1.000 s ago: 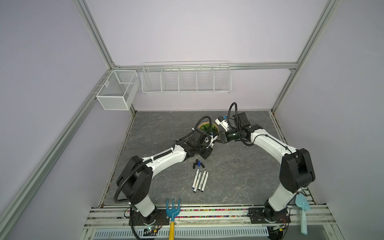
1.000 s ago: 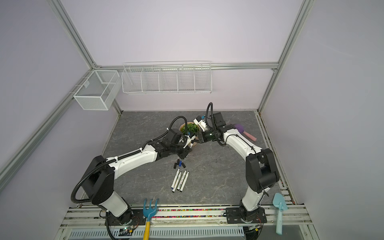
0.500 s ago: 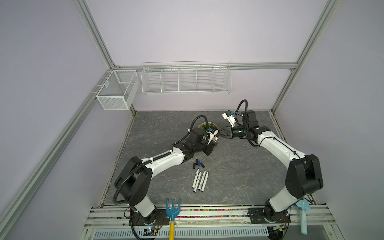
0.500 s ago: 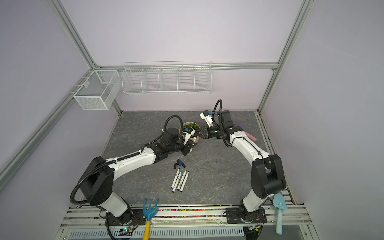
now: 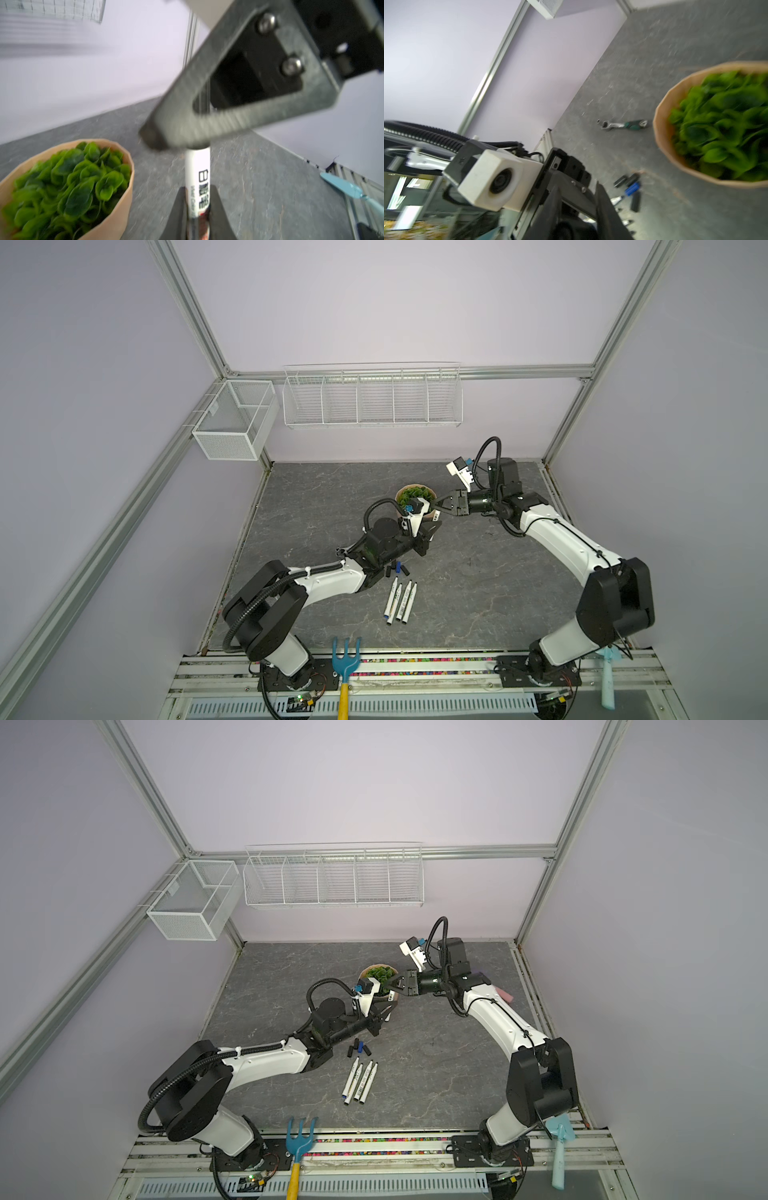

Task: Insert the pens into the pen caps

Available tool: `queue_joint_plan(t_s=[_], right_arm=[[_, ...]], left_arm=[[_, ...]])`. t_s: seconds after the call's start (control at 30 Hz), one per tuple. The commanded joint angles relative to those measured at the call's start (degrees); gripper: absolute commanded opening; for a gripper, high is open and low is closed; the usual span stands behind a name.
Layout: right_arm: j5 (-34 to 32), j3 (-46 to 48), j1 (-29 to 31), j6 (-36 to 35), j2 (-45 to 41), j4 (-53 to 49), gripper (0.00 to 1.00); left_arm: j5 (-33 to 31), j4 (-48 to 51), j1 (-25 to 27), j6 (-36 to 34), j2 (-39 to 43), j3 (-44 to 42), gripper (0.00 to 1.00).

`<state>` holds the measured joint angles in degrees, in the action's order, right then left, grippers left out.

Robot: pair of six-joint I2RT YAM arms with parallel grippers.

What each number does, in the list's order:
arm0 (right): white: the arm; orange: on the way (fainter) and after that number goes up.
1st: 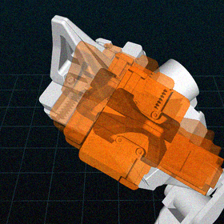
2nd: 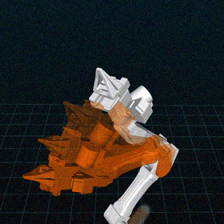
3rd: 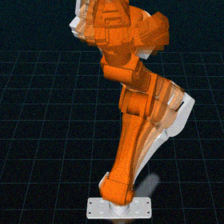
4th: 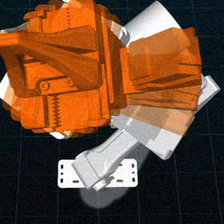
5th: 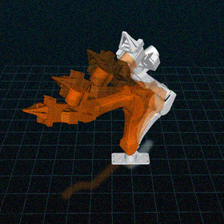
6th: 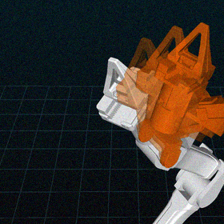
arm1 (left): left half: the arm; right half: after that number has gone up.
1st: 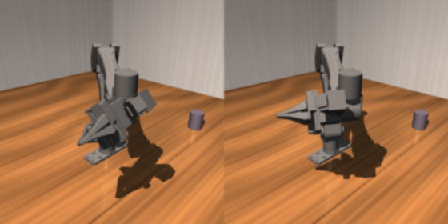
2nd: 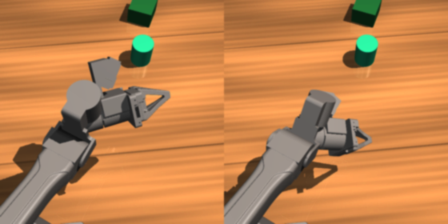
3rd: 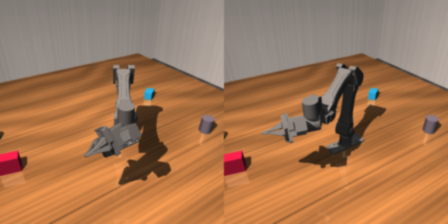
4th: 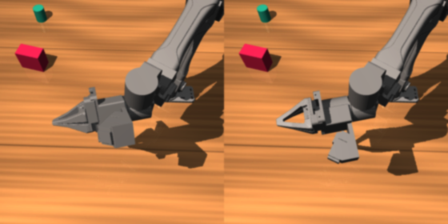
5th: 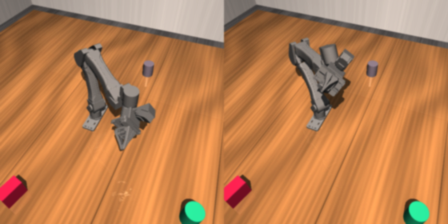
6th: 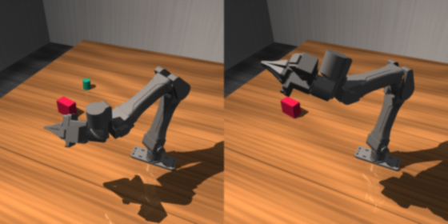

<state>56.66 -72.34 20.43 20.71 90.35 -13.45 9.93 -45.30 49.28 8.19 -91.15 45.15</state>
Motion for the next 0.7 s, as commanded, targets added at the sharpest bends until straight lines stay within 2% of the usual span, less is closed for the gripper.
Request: queue_joint_plan(t_s=[0.0,0.13,0.33,0.47,0.57,0.67], right_arm=[[0.85,0.06,1.12,5.44,-0.40,-1.79,0.52],[-3.05,-0.24,-0.42,9.14,-3.86,3.64,0.63],[-14.20,3.20,-3.03,8.65,-10.89,5.79,0.65],[-22.05,6.85,-5.00,9.43,-14.72,7.32,0.65],[-26.50,7.54,-5.43,8.04,-16.01,5.64,0.65],[-27.65,7.52,-5.40,6.81,-15.89,4.14,0.65]], left_arm=[[-0.63,-19.27,0.56,2.51,-2.15,1.80,0.00],[-3.20,-21.92,0.40,5.41,-5.55,-0.30,0.00],[-10.11,-24.80,-1.41,10.40,-4.73,-7.37,0.00],[-14.53,-22.85,-3.65,13.41,-1.43,-13.28,0.00],[-17.68,-18.35,-6.37,15.95,1.98,-17.05,0.00],[-18.81,-3.15,-8.52,14.62,6.42,-16.08,0.00]])
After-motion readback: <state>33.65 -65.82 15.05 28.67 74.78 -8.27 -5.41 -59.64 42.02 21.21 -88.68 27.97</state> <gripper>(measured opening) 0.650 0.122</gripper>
